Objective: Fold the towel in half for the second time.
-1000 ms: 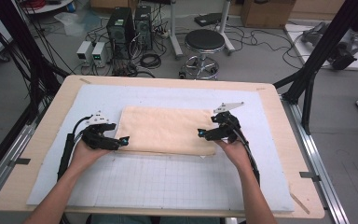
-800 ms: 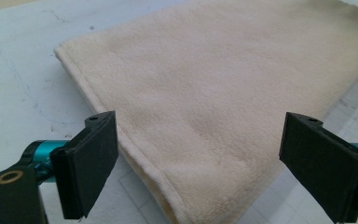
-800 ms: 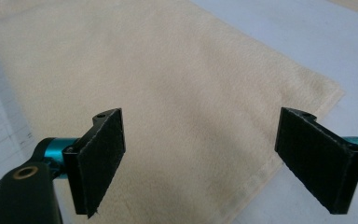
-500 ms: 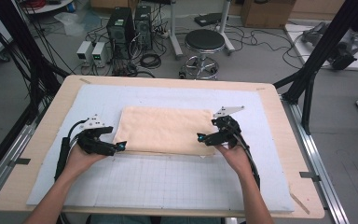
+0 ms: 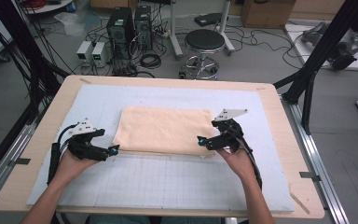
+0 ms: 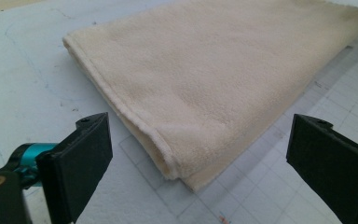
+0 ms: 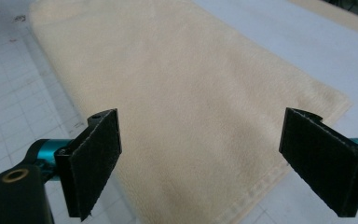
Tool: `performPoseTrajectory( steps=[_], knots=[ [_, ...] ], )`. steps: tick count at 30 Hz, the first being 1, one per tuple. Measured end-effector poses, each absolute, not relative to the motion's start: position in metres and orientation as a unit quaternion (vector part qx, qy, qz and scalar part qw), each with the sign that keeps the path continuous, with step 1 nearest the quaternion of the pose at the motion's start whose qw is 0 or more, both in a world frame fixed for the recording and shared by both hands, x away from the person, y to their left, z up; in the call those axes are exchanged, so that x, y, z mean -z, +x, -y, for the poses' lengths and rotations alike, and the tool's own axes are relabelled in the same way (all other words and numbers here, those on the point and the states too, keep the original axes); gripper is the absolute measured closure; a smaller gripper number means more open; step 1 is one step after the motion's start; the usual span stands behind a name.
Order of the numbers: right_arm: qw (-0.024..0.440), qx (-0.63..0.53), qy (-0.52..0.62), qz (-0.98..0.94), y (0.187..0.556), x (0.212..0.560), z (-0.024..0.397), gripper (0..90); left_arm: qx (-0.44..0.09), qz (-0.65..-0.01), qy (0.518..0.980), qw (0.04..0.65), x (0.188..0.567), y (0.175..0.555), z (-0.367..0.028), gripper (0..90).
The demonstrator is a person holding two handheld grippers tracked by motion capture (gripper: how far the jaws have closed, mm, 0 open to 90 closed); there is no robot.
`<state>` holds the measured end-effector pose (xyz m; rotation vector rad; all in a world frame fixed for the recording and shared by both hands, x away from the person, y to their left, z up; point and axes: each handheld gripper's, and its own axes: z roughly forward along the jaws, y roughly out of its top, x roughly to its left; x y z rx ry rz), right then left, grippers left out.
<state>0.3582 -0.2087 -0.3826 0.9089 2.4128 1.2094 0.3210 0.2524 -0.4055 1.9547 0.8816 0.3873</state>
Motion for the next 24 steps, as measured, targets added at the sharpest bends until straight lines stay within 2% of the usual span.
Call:
performPoseTrajectory(
  steps=[10, 24],
  knots=[
    [0.142, -0.414, 0.331, -0.836, 0.346, 0.393, 0.224, 12.1, -0.159, -0.353, 0.796, 0.464, 0.403, 0.311, -0.258, 1.8],
    [0.154, -0.418, 0.333, -0.831, 0.325, 0.391, 0.239, 12.1, -0.155, -0.342, 0.803, 0.464, 0.402, 0.297, -0.260, 1.7]
  ],
)
